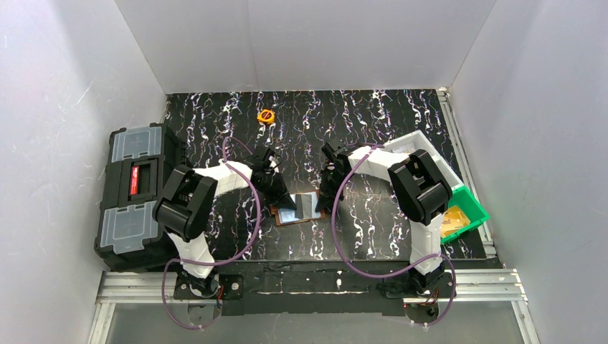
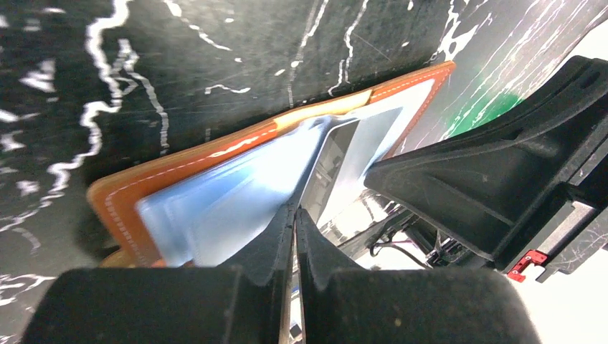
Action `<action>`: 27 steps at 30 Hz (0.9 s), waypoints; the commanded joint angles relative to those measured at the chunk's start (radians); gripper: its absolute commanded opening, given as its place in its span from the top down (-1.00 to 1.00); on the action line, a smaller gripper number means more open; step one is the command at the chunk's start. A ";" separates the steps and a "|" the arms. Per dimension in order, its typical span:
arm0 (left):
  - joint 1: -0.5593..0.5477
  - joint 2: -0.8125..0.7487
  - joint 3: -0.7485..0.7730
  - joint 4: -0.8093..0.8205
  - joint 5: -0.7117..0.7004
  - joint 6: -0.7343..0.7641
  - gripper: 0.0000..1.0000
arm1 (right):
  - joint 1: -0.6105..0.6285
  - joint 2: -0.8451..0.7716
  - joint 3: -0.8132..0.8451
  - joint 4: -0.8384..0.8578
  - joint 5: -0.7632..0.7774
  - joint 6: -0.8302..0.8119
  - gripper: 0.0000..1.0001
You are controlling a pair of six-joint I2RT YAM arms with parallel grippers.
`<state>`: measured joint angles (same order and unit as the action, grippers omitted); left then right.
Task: Take the credit cards out of the card holder
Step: Remove the credit card from the card holder.
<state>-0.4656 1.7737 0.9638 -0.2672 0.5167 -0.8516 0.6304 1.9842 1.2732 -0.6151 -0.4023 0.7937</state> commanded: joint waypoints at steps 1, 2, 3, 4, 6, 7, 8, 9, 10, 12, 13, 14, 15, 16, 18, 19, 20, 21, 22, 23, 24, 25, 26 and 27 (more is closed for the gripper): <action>0.039 -0.071 -0.023 -0.051 -0.022 0.042 1.00 | 0.000 0.053 -0.046 0.033 0.127 -0.011 0.96; 0.040 -0.074 -0.026 -0.053 -0.022 0.045 1.00 | 0.000 0.053 -0.047 0.033 0.127 -0.010 0.96; 0.043 -0.078 -0.028 -0.055 -0.023 0.048 1.00 | 0.000 0.054 -0.047 0.034 0.127 -0.010 0.96; 0.045 -0.081 -0.031 -0.054 -0.023 0.049 1.00 | -0.001 0.054 -0.047 0.034 0.126 -0.010 0.96; 0.050 -0.084 -0.034 -0.056 -0.021 0.053 1.00 | -0.001 0.055 -0.046 0.034 0.129 -0.008 0.96; 0.052 -0.085 -0.037 -0.058 -0.021 0.054 1.00 | -0.001 0.055 -0.047 0.035 0.131 -0.008 0.96; 0.055 -0.087 -0.039 -0.060 -0.021 0.055 1.00 | -0.002 0.055 -0.048 0.035 0.131 -0.007 0.96; 0.059 -0.091 -0.041 -0.062 -0.025 0.057 1.00 | -0.001 0.053 -0.048 0.035 0.132 -0.009 0.96; 0.062 -0.095 -0.044 -0.065 -0.029 0.059 1.00 | -0.003 0.052 -0.049 0.035 0.132 -0.008 0.96; 0.066 -0.101 -0.050 -0.073 -0.036 0.065 1.00 | -0.003 0.049 -0.048 0.036 0.132 -0.011 0.96; 0.067 -0.104 -0.052 -0.077 -0.038 0.067 1.00 | -0.003 0.047 -0.048 0.037 0.131 -0.014 0.96; 0.068 -0.105 -0.055 -0.080 -0.038 0.072 1.00 | -0.003 0.043 -0.048 0.041 0.127 -0.017 0.94; 0.067 -0.104 -0.054 -0.087 -0.039 0.076 1.00 | -0.003 0.036 -0.048 0.044 0.125 -0.021 0.92; 0.068 -0.102 -0.054 -0.096 -0.042 0.079 1.00 | -0.003 0.030 -0.046 0.048 0.125 -0.022 0.90; 0.068 -0.105 -0.056 -0.111 -0.050 0.087 1.00 | -0.003 0.018 -0.036 0.042 0.135 -0.028 0.88; 0.067 -0.107 -0.057 -0.117 -0.057 0.089 1.00 | -0.003 0.015 -0.029 0.039 0.137 -0.032 0.88; 0.069 -0.110 -0.058 -0.124 -0.064 0.093 1.00 | -0.003 0.012 -0.024 0.036 0.138 -0.033 0.87; 0.069 -0.112 -0.058 -0.127 -0.067 0.096 1.00 | -0.004 0.009 -0.018 0.035 0.139 -0.037 0.86; 0.070 -0.115 -0.058 -0.131 -0.069 0.098 1.00 | -0.004 0.008 -0.015 0.034 0.138 -0.038 0.84; 0.070 -0.115 -0.057 -0.133 -0.068 0.100 1.00 | -0.003 0.006 -0.012 0.034 0.136 -0.039 0.82; 0.070 -0.114 -0.057 -0.133 -0.066 0.100 1.00 | -0.003 0.002 -0.010 0.036 0.132 -0.043 0.79; 0.069 -0.113 -0.057 -0.136 -0.066 0.102 1.00 | -0.003 -0.001 -0.009 0.040 0.130 -0.043 0.76; 0.071 -0.112 -0.059 -0.139 -0.066 0.103 1.00 | -0.003 -0.008 -0.010 0.043 0.129 -0.044 0.74; 0.071 -0.114 -0.060 -0.140 -0.066 0.104 1.00 | -0.004 -0.013 -0.006 0.043 0.129 -0.045 0.73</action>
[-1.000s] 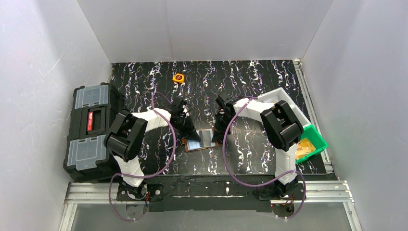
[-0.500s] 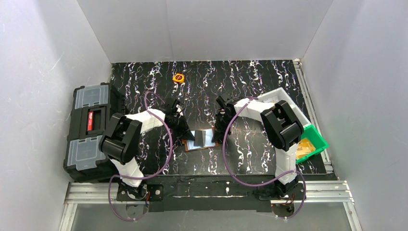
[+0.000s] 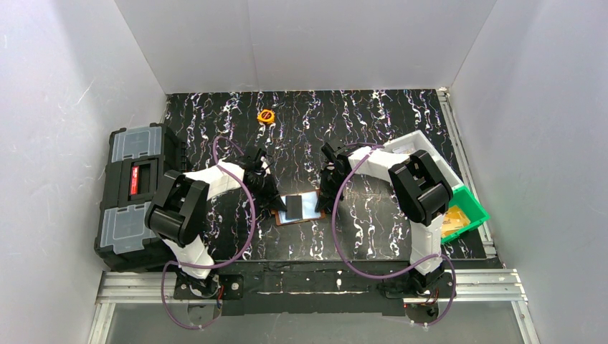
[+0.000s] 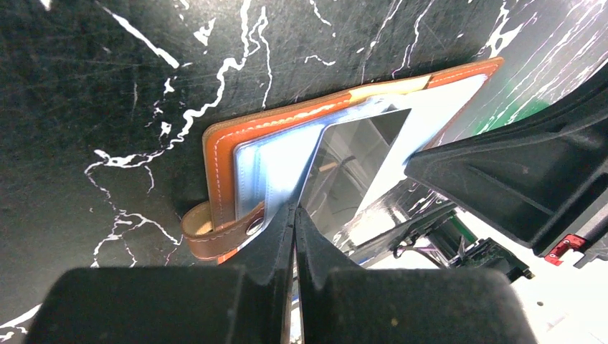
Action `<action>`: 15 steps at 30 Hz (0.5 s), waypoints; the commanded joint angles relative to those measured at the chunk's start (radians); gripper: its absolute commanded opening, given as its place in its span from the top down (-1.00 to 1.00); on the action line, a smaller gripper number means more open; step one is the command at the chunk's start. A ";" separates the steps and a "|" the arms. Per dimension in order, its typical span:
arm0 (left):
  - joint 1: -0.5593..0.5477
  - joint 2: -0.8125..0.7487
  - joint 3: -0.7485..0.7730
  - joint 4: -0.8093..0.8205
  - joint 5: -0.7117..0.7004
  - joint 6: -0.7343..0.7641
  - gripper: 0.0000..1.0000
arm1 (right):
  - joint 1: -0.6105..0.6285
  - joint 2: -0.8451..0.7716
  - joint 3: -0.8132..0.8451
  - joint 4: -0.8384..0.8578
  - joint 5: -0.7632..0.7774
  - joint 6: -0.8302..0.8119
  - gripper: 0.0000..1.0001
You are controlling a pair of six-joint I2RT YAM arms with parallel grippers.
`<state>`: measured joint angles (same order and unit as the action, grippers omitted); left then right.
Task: Take the credit cards out of the card holder
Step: Remove the credit card from the card holder.
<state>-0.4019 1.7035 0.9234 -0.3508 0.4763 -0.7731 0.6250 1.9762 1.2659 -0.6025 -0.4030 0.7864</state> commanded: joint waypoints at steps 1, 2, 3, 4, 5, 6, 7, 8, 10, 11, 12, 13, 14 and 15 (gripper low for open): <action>0.007 -0.045 -0.022 -0.057 -0.026 0.025 1.00 | 0.001 -0.009 0.005 0.030 0.130 -0.040 0.72; 0.009 -0.048 -0.025 -0.057 -0.026 0.025 1.00 | 0.001 -0.010 0.009 0.027 0.131 -0.042 0.70; 0.010 -0.051 -0.029 -0.058 -0.026 0.026 1.00 | 0.001 -0.014 0.014 0.025 0.131 -0.045 0.69; 0.012 -0.054 -0.031 -0.057 -0.024 0.026 1.00 | 0.001 -0.016 0.017 0.024 0.131 -0.048 0.66; 0.012 -0.057 -0.033 -0.056 -0.021 0.025 1.00 | 0.001 -0.019 0.019 0.023 0.130 -0.049 0.63; 0.014 -0.060 -0.036 -0.057 -0.017 0.025 1.00 | 0.001 -0.022 0.022 0.024 0.129 -0.052 0.60; 0.016 -0.064 -0.037 -0.055 -0.014 0.023 1.00 | 0.001 -0.028 0.023 0.027 0.126 -0.053 0.57; 0.018 -0.067 -0.039 -0.051 -0.009 0.019 1.00 | 0.001 -0.033 0.024 0.028 0.123 -0.053 0.54; 0.027 -0.071 -0.048 -0.040 0.008 0.013 1.00 | 0.001 -0.047 0.028 0.027 0.119 -0.056 0.42; 0.030 -0.071 -0.050 -0.035 0.018 0.010 1.00 | 0.001 -0.055 0.030 0.030 0.118 -0.057 0.39; 0.033 -0.070 -0.053 -0.030 0.028 0.006 1.00 | 0.001 -0.062 0.032 0.028 0.118 -0.058 0.33; 0.036 -0.067 -0.056 -0.024 0.037 0.005 1.00 | 0.001 -0.069 0.034 0.027 0.117 -0.059 0.29; 0.037 -0.064 -0.059 -0.018 0.045 0.001 1.00 | 0.001 -0.078 0.036 0.027 0.114 -0.061 0.26; 0.038 -0.062 -0.059 -0.014 0.052 0.000 1.00 | 0.001 -0.086 0.036 0.027 0.110 -0.062 0.24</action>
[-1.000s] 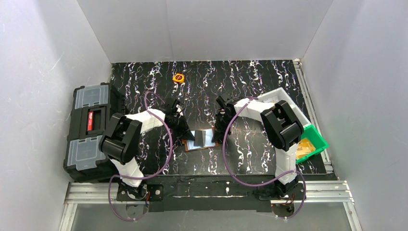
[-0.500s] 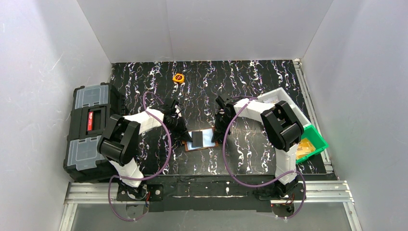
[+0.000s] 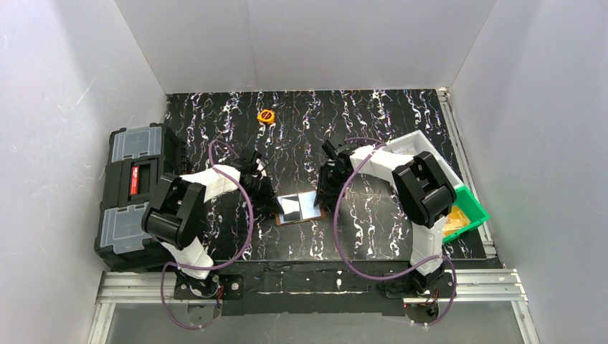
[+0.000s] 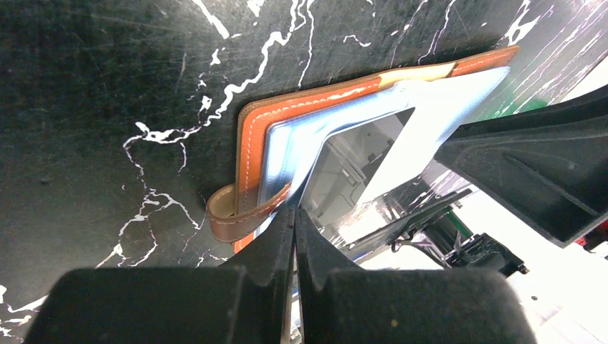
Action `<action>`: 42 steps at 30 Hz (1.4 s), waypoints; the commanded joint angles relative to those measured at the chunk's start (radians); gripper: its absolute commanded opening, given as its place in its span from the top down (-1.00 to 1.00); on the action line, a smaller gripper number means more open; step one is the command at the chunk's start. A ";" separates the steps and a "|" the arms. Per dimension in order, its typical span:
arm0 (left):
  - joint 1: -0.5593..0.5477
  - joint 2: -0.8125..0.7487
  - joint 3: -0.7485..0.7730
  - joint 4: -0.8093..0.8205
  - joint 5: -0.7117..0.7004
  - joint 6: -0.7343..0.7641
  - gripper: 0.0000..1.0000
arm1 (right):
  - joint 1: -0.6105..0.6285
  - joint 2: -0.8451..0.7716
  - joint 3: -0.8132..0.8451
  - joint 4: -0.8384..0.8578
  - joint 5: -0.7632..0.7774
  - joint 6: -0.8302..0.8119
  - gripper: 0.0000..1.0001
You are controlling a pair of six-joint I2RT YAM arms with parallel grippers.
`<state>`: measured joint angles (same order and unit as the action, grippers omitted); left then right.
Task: Take the credit cards out of the card holder
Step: Remove the credit card from the card holder.
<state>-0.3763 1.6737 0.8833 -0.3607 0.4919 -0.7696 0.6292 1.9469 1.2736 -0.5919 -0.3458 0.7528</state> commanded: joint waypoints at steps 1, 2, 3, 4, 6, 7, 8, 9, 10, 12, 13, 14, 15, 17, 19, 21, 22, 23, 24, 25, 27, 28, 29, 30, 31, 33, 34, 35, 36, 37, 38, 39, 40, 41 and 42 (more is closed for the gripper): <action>0.013 -0.030 -0.020 0.000 0.042 -0.007 1.00 | -0.003 -0.069 0.028 0.019 0.047 -0.029 0.21; 0.013 -0.028 -0.022 0.006 0.049 -0.008 1.00 | -0.003 -0.080 0.027 0.026 0.039 -0.030 0.18; 0.013 -0.028 -0.023 0.011 0.057 -0.012 1.00 | -0.002 -0.090 0.026 0.037 0.021 -0.034 0.13; 0.014 -0.028 -0.026 0.017 0.065 -0.017 1.00 | -0.001 -0.098 0.024 0.052 0.000 -0.038 0.10; 0.014 -0.026 -0.028 0.025 0.077 -0.024 1.00 | 0.005 -0.103 0.020 0.090 -0.055 -0.043 0.06; 0.014 -0.025 -0.027 0.028 0.082 -0.025 1.00 | 0.008 -0.099 0.022 0.111 -0.091 -0.048 0.05; 0.014 -0.024 -0.027 0.030 0.087 -0.027 1.00 | 0.012 -0.088 0.027 0.122 -0.124 -0.049 0.05; 0.015 -0.023 -0.026 0.032 0.093 -0.028 1.00 | 0.017 -0.079 0.031 0.132 -0.144 -0.046 0.06; 0.015 -0.020 -0.024 0.034 0.097 -0.031 1.00 | 0.022 -0.069 0.033 0.146 -0.163 -0.045 0.06; 0.015 -0.011 -0.020 0.038 0.110 -0.037 1.00 | 0.036 -0.049 0.039 0.157 -0.180 -0.042 0.07; 0.016 -0.008 -0.018 0.042 0.117 -0.041 1.00 | 0.041 -0.041 0.043 0.160 -0.184 -0.040 0.07; 0.016 -0.005 -0.020 0.048 0.124 -0.045 1.00 | 0.044 -0.034 0.047 0.161 -0.187 -0.038 0.08; 0.016 -0.005 -0.020 0.054 0.128 -0.049 1.00 | 0.044 -0.026 0.047 0.162 -0.189 -0.036 0.08; 0.016 -0.002 -0.018 0.057 0.133 -0.051 1.00 | 0.045 -0.014 0.042 0.173 -0.197 -0.034 0.08; 0.016 0.003 -0.017 0.058 0.138 -0.052 1.00 | 0.046 0.000 0.037 0.180 -0.211 -0.035 0.08; 0.016 0.007 -0.014 0.058 0.142 -0.054 1.00 | 0.047 0.017 0.034 0.189 -0.232 -0.035 0.08; 0.015 0.011 -0.012 0.058 0.143 -0.054 1.00 | 0.049 0.024 0.029 0.194 -0.236 -0.034 0.08; 0.016 0.015 -0.011 0.058 0.143 -0.052 1.00 | 0.051 0.029 0.028 0.197 -0.237 -0.032 0.08; 0.016 0.020 -0.010 0.057 0.141 -0.052 1.00 | 0.052 0.035 0.026 0.197 -0.236 -0.030 0.08; 0.016 0.026 -0.007 0.050 0.135 -0.048 1.00 | 0.052 0.040 0.022 0.198 -0.236 -0.030 0.08; 0.016 0.037 0.001 0.024 0.092 -0.029 1.00 | 0.053 0.044 0.016 0.202 -0.230 -0.030 0.06; 0.015 0.046 0.005 0.006 0.071 -0.018 1.00 | 0.053 0.045 0.015 0.202 -0.227 -0.030 0.06; 0.017 0.055 0.009 -0.008 0.053 -0.005 1.00 | 0.053 0.048 0.014 0.201 -0.225 -0.030 0.06; 0.016 0.062 0.009 -0.017 0.041 0.001 1.00 | 0.053 0.051 0.013 0.201 -0.223 -0.032 0.06; 0.016 0.066 0.012 -0.024 0.031 0.009 1.00 | 0.053 0.054 0.013 0.201 -0.225 -0.031 0.06; 0.016 0.073 0.012 -0.032 0.015 0.015 1.00 | 0.057 0.063 0.012 0.204 -0.230 -0.032 0.06; 0.016 0.077 0.015 -0.037 0.006 0.019 1.00 | 0.060 0.066 0.012 0.207 -0.233 -0.029 0.06; 0.015 0.079 0.017 -0.040 0.000 0.022 1.00 | 0.063 0.070 0.013 0.209 -0.238 -0.028 0.06; 0.015 0.081 0.017 -0.044 -0.005 0.024 1.00 | 0.067 0.074 0.013 0.213 -0.241 -0.028 0.06; 0.015 0.084 0.019 -0.048 -0.013 0.028 1.00 | 0.071 0.078 0.015 0.215 -0.243 -0.025 0.06; 0.016 0.089 0.021 -0.052 -0.017 0.030 1.00 | 0.075 0.083 0.016 0.218 -0.248 -0.024 0.06; 0.016 0.093 0.022 -0.054 -0.020 0.033 1.00 | 0.078 0.085 0.017 0.222 -0.254 -0.022 0.06; 0.015 0.096 0.021 -0.055 -0.022 0.033 1.00 | 0.080 0.089 0.018 0.227 -0.262 -0.020 0.06; 0.015 0.100 0.022 -0.055 -0.024 0.034 1.00 | 0.083 0.094 0.019 0.230 -0.270 -0.019 0.06; 0.014 0.102 0.023 -0.055 -0.025 0.034 1.00 | 0.084 0.097 0.018 0.233 -0.279 -0.015 0.06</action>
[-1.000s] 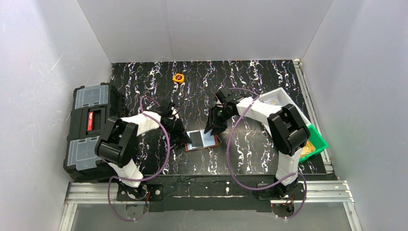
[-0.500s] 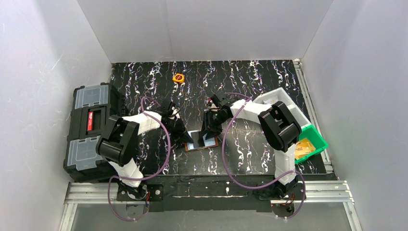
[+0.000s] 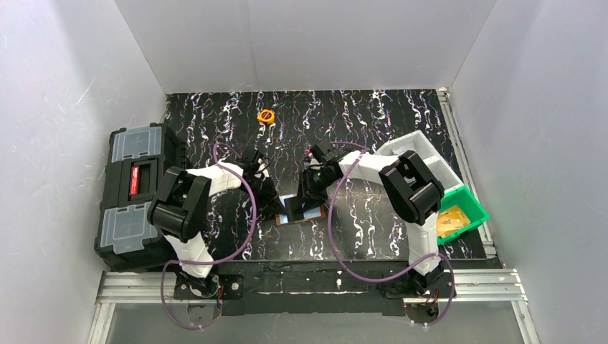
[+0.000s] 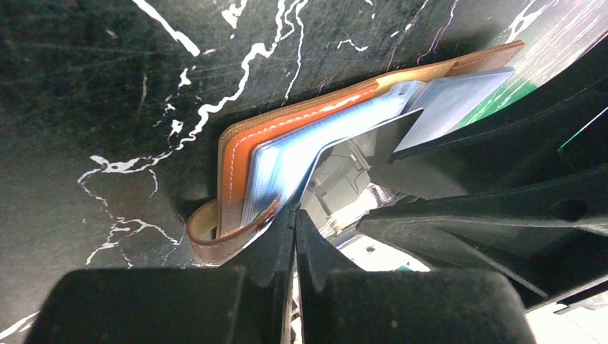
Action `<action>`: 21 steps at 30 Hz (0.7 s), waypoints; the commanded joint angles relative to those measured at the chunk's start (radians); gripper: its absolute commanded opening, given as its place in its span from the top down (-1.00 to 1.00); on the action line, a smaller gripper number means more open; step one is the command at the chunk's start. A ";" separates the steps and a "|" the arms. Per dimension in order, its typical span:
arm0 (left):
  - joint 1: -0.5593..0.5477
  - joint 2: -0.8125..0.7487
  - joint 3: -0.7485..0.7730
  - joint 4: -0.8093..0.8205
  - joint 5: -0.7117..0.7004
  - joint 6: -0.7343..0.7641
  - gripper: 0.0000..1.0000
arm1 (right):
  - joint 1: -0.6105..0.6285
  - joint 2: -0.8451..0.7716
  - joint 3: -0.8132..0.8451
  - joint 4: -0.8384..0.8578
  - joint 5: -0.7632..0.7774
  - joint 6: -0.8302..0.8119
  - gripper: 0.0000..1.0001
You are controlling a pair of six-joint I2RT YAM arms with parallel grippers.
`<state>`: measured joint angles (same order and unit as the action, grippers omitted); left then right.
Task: Take the credit cards out of the card holder
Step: Remove the credit card from the card holder.
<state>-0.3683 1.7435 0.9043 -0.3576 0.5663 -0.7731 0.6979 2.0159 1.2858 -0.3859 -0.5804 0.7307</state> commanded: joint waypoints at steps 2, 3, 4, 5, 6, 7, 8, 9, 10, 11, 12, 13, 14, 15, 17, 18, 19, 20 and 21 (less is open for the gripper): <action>0.005 0.037 0.001 -0.057 -0.101 0.038 1.00 | 0.015 0.032 0.005 0.033 -0.052 0.010 0.06; 0.003 0.037 0.001 -0.057 -0.104 0.038 1.00 | 0.015 0.031 0.003 0.036 -0.052 0.012 0.07; 0.002 0.037 0.001 -0.058 -0.106 0.038 1.00 | 0.015 0.028 0.000 0.039 -0.053 0.013 0.07; 0.001 0.037 0.001 -0.058 -0.107 0.038 1.00 | 0.015 0.024 -0.002 0.038 -0.053 0.014 0.08; 0.001 0.038 0.001 -0.058 -0.108 0.038 1.00 | 0.015 0.019 -0.003 0.039 -0.052 0.016 0.10; 0.000 0.038 0.000 -0.057 -0.110 0.038 1.00 | 0.015 0.014 -0.006 0.041 -0.053 0.019 0.14; -0.001 0.040 0.001 -0.058 -0.112 0.038 1.00 | 0.015 0.009 -0.006 0.042 -0.054 0.022 0.18; -0.002 0.039 0.001 -0.059 -0.112 0.039 1.00 | 0.016 0.002 -0.008 0.043 -0.055 0.025 0.20; -0.004 0.039 0.001 -0.061 -0.114 0.039 1.00 | 0.015 -0.008 -0.009 0.046 -0.057 0.029 0.22; -0.004 0.040 -0.001 -0.062 -0.116 0.040 1.00 | 0.014 -0.013 -0.011 0.053 -0.063 0.033 0.24; -0.004 0.039 -0.002 -0.060 -0.118 0.039 1.00 | 0.014 -0.024 -0.014 0.062 -0.071 0.039 0.25; -0.004 0.040 -0.002 -0.062 -0.120 0.040 1.00 | 0.013 -0.029 -0.015 0.070 -0.079 0.042 0.26; -0.006 0.039 -0.003 -0.063 -0.121 0.040 1.00 | 0.012 -0.038 -0.016 0.080 -0.087 0.047 0.27; -0.006 0.038 -0.005 -0.064 -0.121 0.042 1.00 | 0.011 -0.044 -0.017 0.088 -0.094 0.052 0.28; -0.006 0.035 -0.005 -0.066 -0.121 0.043 1.00 | 0.010 -0.051 -0.017 0.109 -0.113 0.062 0.30; -0.006 0.032 -0.004 -0.067 -0.124 0.043 1.00 | 0.009 -0.053 -0.020 0.125 -0.122 0.070 0.33; -0.007 0.029 -0.003 -0.070 -0.125 0.043 1.00 | 0.008 -0.054 -0.027 0.153 -0.146 0.091 0.40; -0.009 0.026 0.001 -0.072 -0.124 0.047 1.00 | 0.008 -0.049 -0.034 0.179 -0.161 0.106 0.47; -0.009 0.026 0.002 -0.073 -0.123 0.047 1.00 | 0.006 -0.050 -0.043 0.203 -0.171 0.119 0.52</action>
<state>-0.3683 1.7466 0.9131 -0.3820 0.5575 -0.7582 0.6956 2.0060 1.2598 -0.3470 -0.6640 0.7879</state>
